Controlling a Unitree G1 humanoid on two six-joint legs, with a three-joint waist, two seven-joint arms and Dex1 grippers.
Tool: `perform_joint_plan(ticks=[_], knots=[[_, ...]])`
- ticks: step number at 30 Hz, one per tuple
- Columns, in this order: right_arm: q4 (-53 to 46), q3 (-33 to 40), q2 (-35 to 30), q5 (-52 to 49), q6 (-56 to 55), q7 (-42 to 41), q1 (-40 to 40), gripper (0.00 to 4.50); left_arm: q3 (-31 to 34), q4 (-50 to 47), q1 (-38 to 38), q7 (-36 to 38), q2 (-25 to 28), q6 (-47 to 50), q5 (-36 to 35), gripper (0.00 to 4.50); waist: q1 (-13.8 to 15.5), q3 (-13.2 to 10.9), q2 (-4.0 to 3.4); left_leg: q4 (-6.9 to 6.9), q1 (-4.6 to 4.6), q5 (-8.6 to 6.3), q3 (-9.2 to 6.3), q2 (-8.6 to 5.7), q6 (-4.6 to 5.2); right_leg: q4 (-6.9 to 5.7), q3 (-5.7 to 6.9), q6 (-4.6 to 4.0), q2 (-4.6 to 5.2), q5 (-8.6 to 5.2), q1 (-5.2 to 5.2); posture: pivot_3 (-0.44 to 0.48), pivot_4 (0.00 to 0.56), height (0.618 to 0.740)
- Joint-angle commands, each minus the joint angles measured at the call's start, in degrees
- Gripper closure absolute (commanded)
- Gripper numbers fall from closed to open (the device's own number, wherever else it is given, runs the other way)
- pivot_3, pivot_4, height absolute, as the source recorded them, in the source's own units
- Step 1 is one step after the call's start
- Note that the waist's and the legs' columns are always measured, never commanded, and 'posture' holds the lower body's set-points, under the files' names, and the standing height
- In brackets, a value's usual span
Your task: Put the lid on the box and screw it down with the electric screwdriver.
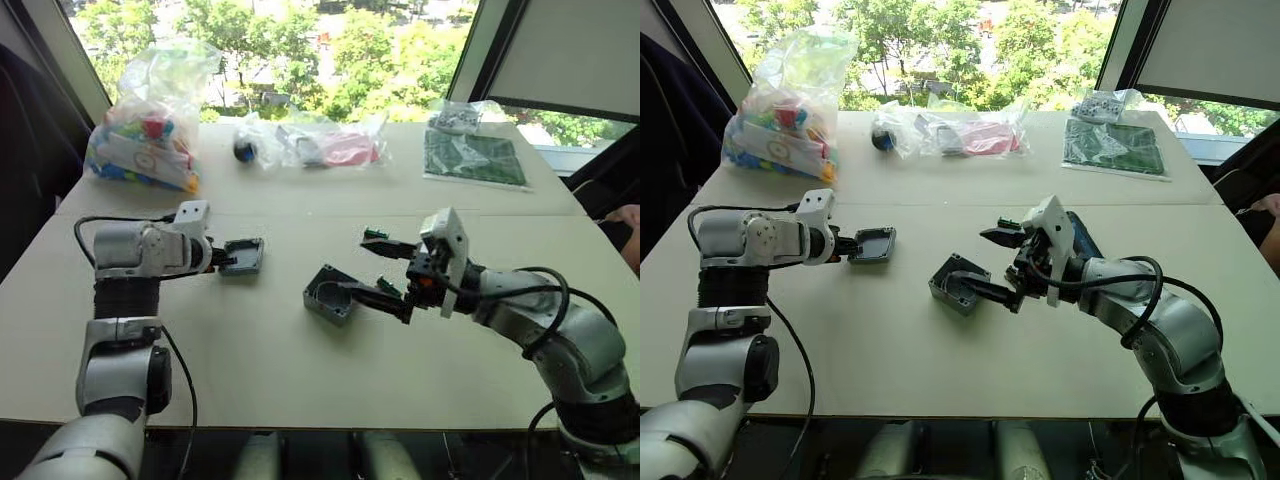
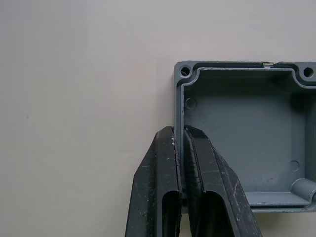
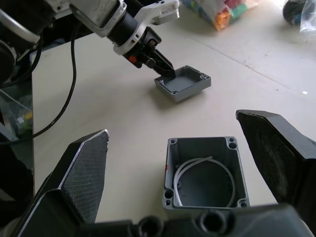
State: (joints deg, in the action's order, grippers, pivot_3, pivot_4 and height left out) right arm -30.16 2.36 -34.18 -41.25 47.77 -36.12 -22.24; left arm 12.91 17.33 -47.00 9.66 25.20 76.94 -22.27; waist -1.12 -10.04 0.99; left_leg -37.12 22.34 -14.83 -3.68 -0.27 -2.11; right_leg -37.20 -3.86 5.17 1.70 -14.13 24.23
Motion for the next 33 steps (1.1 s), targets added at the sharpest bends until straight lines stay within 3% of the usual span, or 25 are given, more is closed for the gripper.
perform_joint_plan(ticks=[1, 3, 8, 15, 30, 33], knots=[[4.7, 6.1, 3.2, -6.1, 3.6, 5.0, -7.2, 0.00, 5.9, -8.4, -0.6, 4.5, -0.1, -11.2, -3.6, 4.43, 0.1, -0.1, 0.16, 0.00, 0.09, 0.03, -0.01, 0.01, -0.05, 0.00, 0.00, -0.01, 0.00, 0.01, 0.10, 0.000, 0.150, 0.740], [10.1, 6.0, 5.7, -6.3, 6.4, 8.3, -12.6, 0.00, 8.4, -12.7, -1.3, 8.1, -0.3, -16.1, -6.8, 4.43, 0.0, -0.2, 0.27, 0.03, 0.13, 0.04, -0.01, 0.04, -0.08, 0.00, 0.01, -0.05, 0.01, 0.03, 0.16, 0.000, 0.150, 0.740], [17.0, 3.8, 9.0, -6.8, 10.2, 8.7, -20.1, 0.00, 4.8, -16.7, -2.5, 12.2, -1.4, -24.7, -6.8, 4.43, 0.4, -0.2, 0.26, 0.13, 0.16, 0.05, 0.05, 0.01, -0.08, 0.04, 0.01, -0.09, 0.09, 0.06, 0.22, 0.000, 0.150, 0.740], [25.8, 4.9, 15.5, -7.0, 13.8, 11.9, -28.6, 0.00, -9.6, -18.5, -2.8, 16.2, 0.9, -37.0, 3.4, 4.43, 0.0, -0.2, 0.26, 0.10, 0.16, 0.05, 0.11, -0.03, -0.08, 0.04, -0.03, -0.05, 0.07, 0.08, 0.21, 0.000, 0.150, 0.740], [26.6, 9.7, 20.1, -9.2, 16.6, 17.5, -28.4, 0.00, -10.3, -22.1, -0.9, 17.2, -3.1, -36.2, 1.1, 4.43, -0.5, -0.2, 0.26, 0.13, 0.16, 0.03, 0.08, 0.00, -0.05, 0.03, -0.03, -0.05, -0.01, 0.08, 0.23, 0.000, 0.150, 0.740], [26.6, 11.4, 21.1, -10.1, 16.5, 19.0, -28.0, 0.62, -8.7, -22.0, -0.9, 16.2, -3.7, -35.3, -0.1, 4.50, -0.9, -0.2, 0.26, 0.13, 0.16, 0.03, 0.06, 0.00, -0.05, 0.02, -0.03, -0.05, -0.02, 0.08, 0.23, 0.000, 0.150, 0.740]])
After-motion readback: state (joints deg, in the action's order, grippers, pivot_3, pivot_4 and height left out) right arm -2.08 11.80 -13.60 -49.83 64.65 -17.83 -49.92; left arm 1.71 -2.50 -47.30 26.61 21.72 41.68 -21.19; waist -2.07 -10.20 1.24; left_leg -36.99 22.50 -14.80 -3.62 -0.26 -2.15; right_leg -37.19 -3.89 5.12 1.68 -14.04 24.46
